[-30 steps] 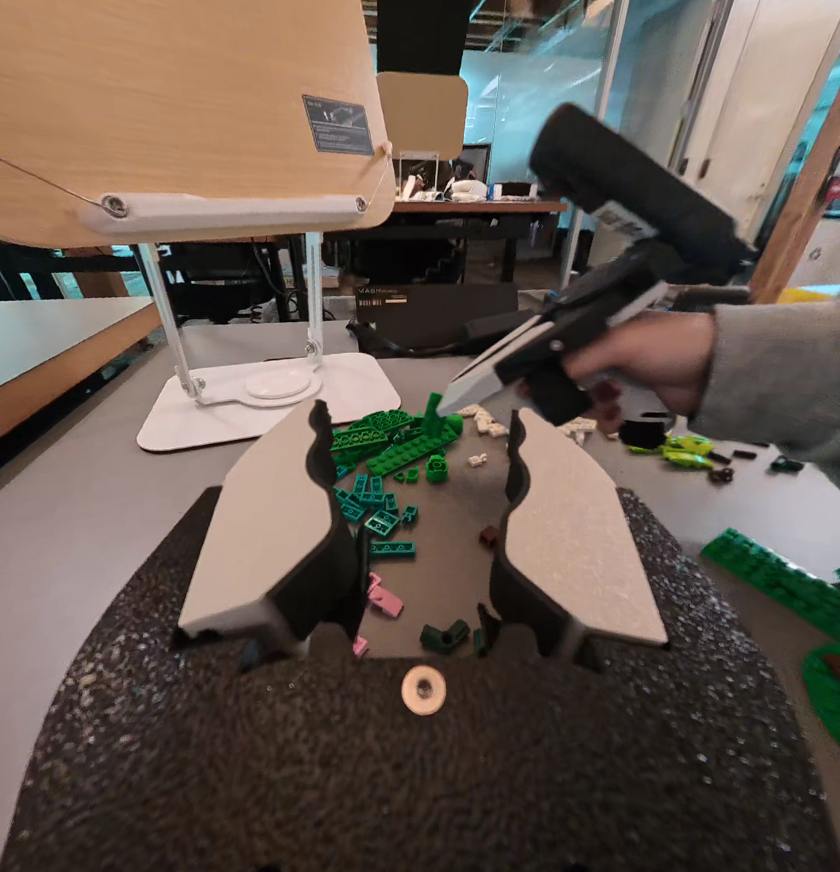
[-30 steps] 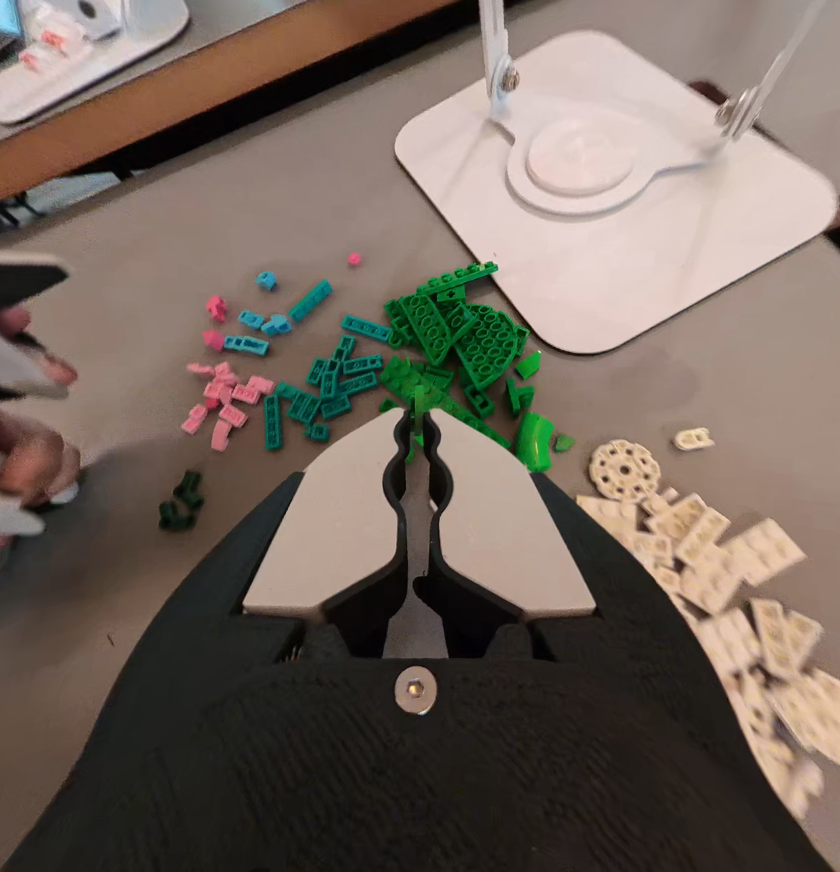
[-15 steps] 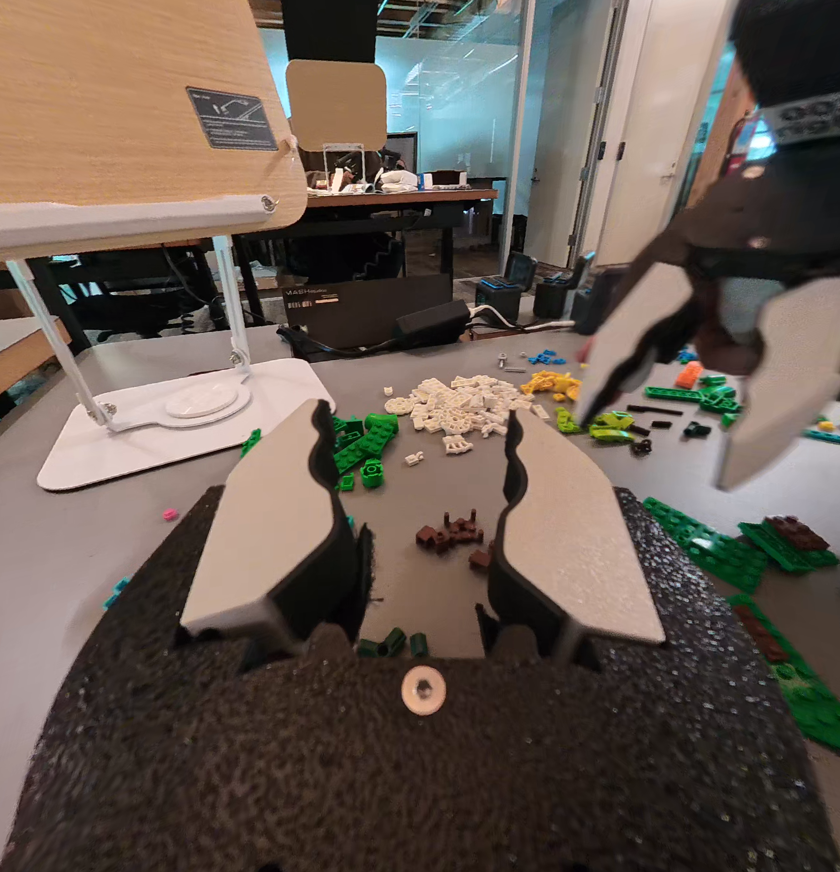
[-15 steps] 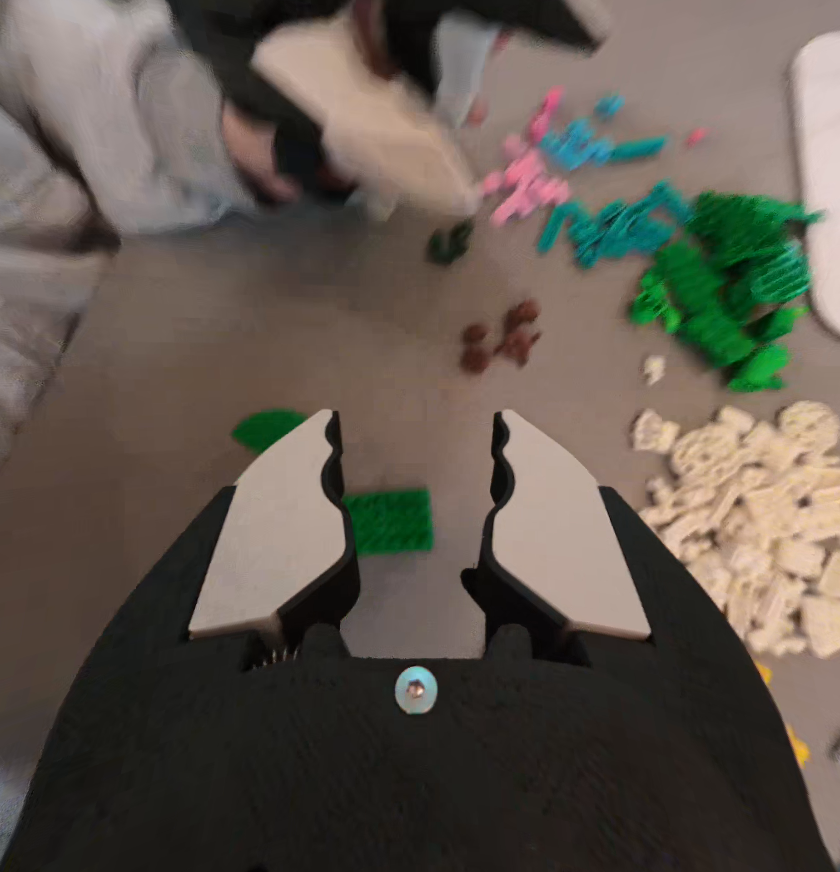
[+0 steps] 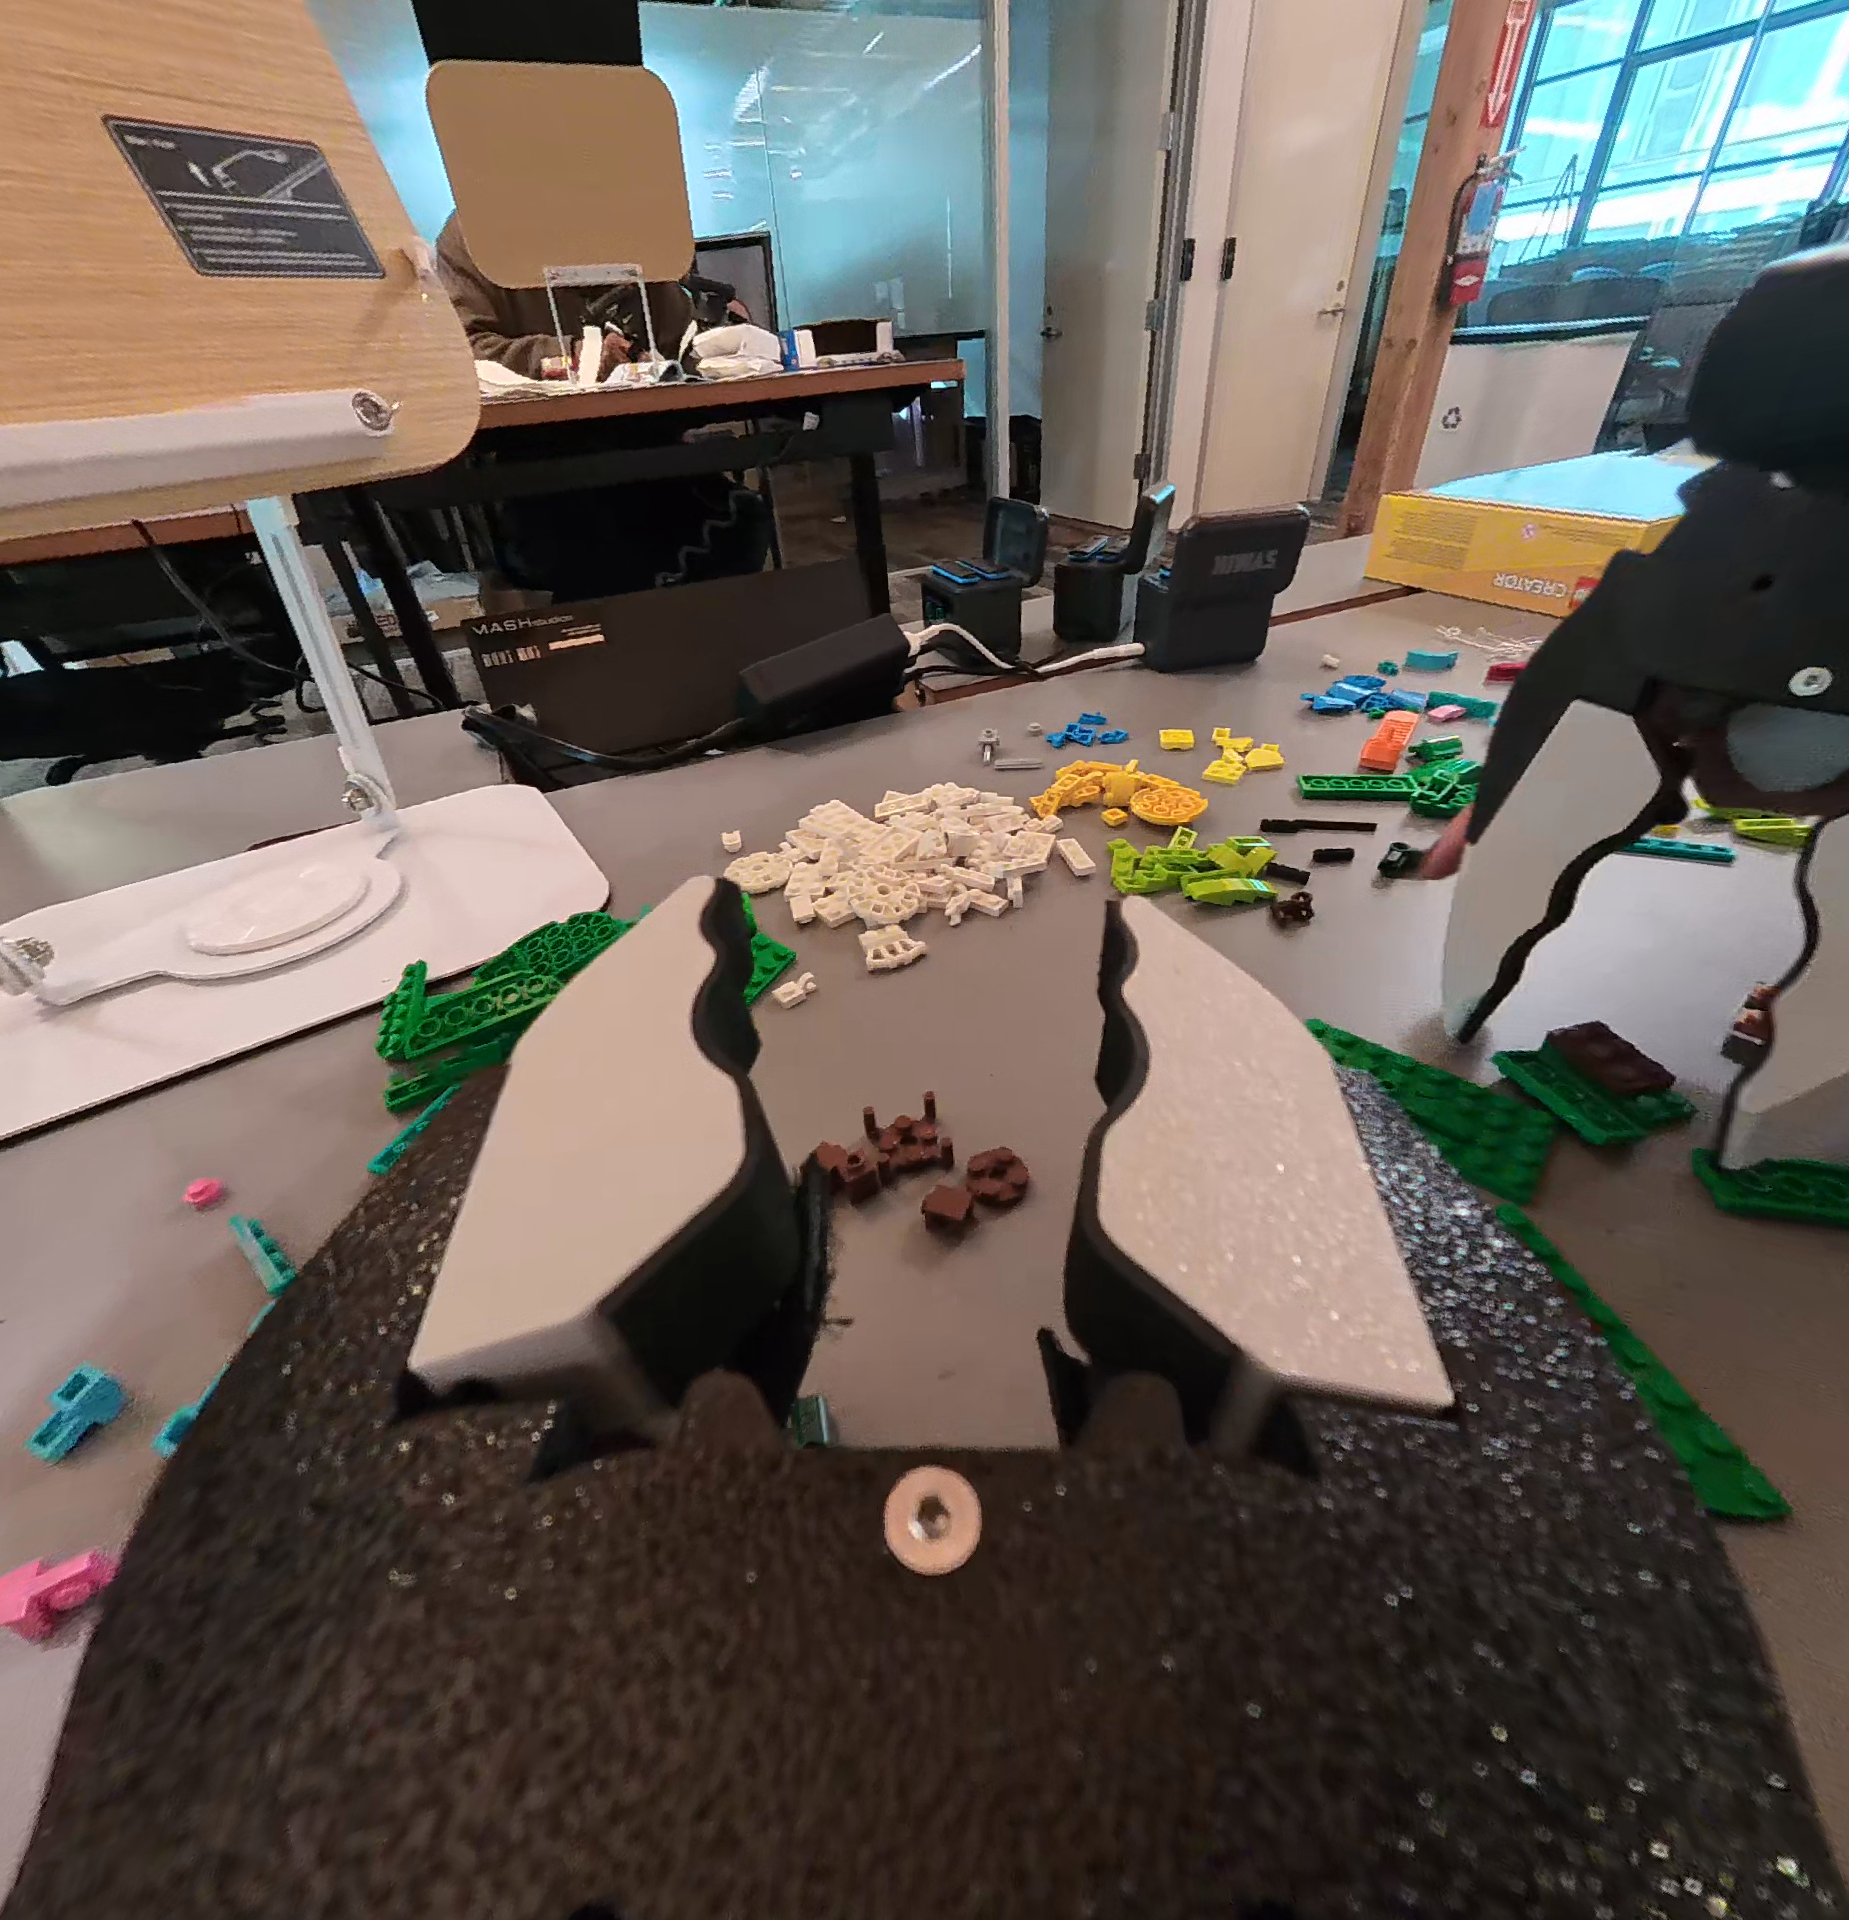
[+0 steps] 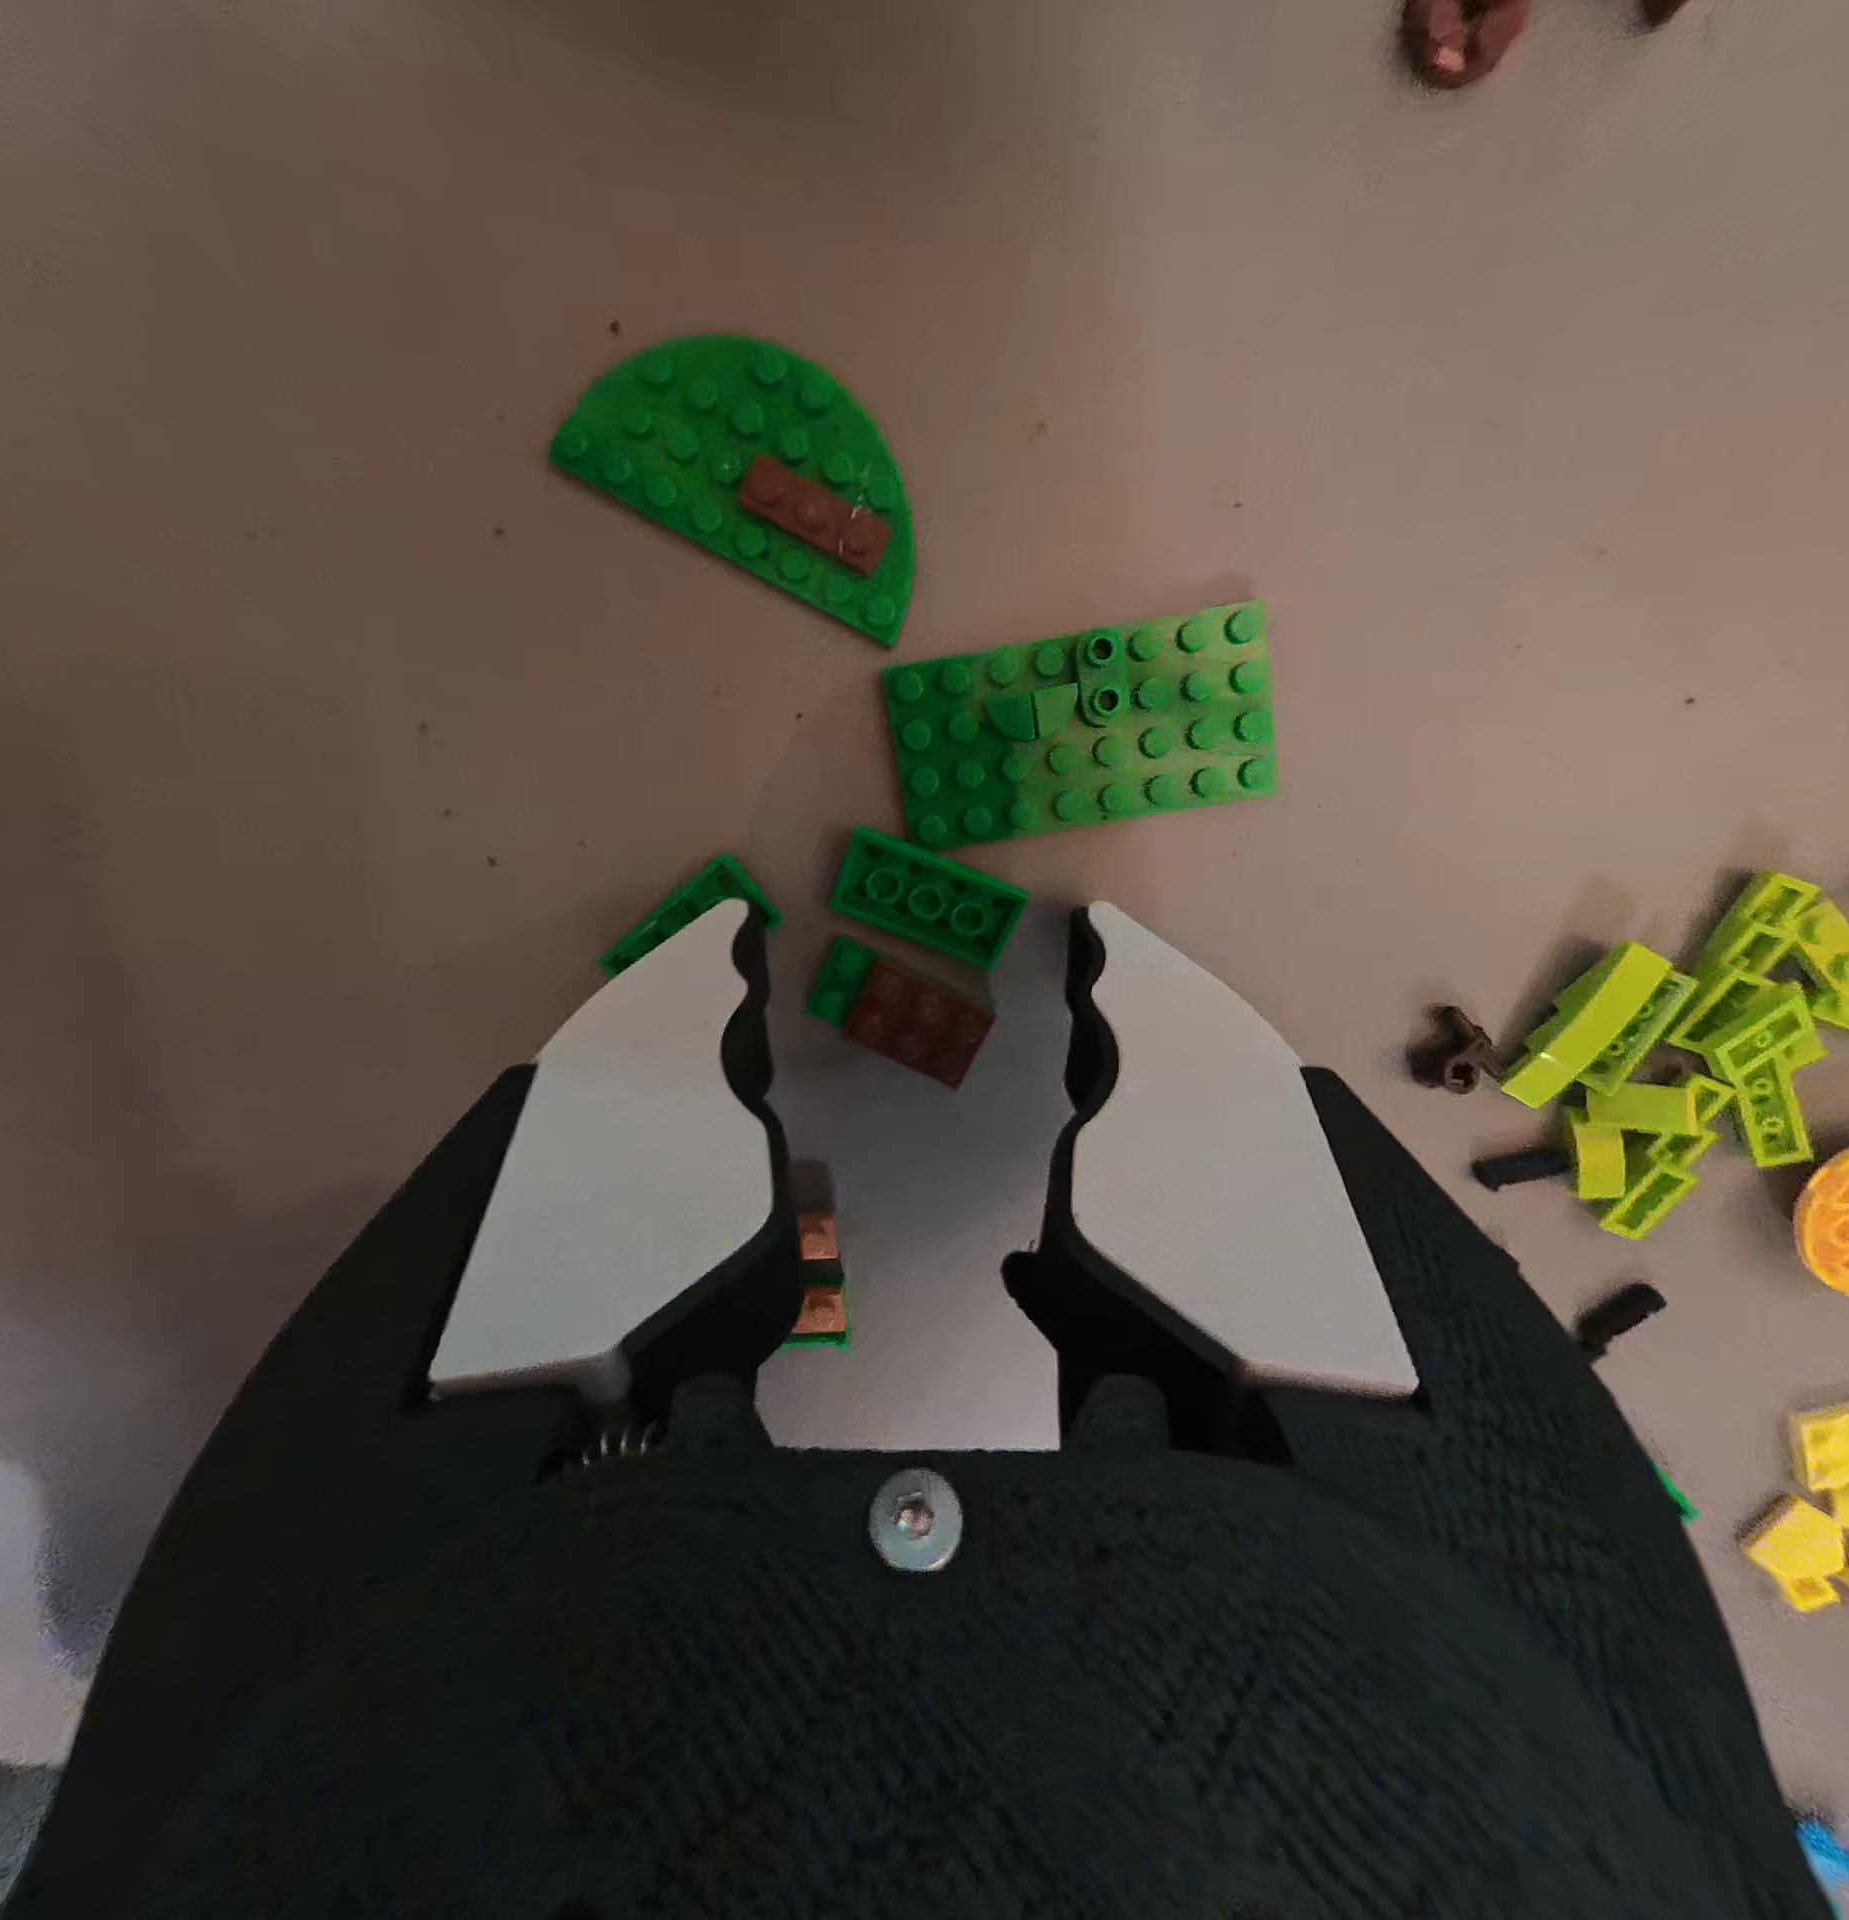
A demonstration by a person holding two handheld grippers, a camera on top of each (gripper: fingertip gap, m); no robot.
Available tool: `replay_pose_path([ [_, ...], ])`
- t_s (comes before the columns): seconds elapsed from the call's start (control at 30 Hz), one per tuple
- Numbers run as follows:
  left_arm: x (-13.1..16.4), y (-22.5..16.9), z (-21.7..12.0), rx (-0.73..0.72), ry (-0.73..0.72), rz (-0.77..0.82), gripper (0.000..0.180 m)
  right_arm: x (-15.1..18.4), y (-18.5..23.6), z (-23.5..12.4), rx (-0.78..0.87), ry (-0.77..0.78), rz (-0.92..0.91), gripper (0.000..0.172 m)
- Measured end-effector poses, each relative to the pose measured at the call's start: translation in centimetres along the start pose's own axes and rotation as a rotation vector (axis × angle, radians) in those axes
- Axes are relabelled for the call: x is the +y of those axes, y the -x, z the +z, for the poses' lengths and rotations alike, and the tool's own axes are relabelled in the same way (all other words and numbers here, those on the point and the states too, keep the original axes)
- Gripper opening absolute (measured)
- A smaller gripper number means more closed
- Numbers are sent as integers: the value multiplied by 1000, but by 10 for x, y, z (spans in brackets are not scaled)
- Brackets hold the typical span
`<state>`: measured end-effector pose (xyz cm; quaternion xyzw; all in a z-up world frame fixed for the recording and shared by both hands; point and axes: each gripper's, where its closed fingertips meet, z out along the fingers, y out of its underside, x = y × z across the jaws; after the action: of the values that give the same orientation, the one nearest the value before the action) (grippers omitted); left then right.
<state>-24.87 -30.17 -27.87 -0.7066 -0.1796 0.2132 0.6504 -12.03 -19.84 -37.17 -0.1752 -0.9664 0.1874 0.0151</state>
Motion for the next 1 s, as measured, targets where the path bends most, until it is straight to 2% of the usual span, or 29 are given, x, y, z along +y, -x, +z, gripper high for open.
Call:
replay_pose_path([
  [0.13,2,-3,1,15,10,3,64,-7,2,3,-1,-32,91,47],
  [0.2,3,-4,1,17,15,7,64,-9,3,3,-5,-37,120,36],
  [0.27,3,-3,1,16,12,7,64,-10,1,2,31,-43,99,33],
  [0.37,-1,-7,-1,48,-9,-6,62,-15,-9,-8,172,-93,-6,12],
  [0.4,-3,-12,-1,80,-22,-18,61,-22,-9,-14,216,-144,-69,5],
  [0.47,-7,-32,-3,214,-49,-52,58,-38,-3,-25,285,-278,-181,3],
  [0.53,-10,-52,-6,342,-57,-95,56,-44,1,-30,331,-347,-204,3],
  [0.63,-4,-76,-10,472,-26,-48,50,-40,6,-29,352,-381,-207,3],
  [0.73,-1,-97,-16,549,-24,54,44,-44,18,-30,395,-450,-291,2],
  [0.9,6,-108,-16,522,-19,210,38,-34,41,-17,495,-325,-541,3],
  [1.0,7,-109,-16,513,-17,232,38,-23,49,-9,436,-237,-525,6],
])
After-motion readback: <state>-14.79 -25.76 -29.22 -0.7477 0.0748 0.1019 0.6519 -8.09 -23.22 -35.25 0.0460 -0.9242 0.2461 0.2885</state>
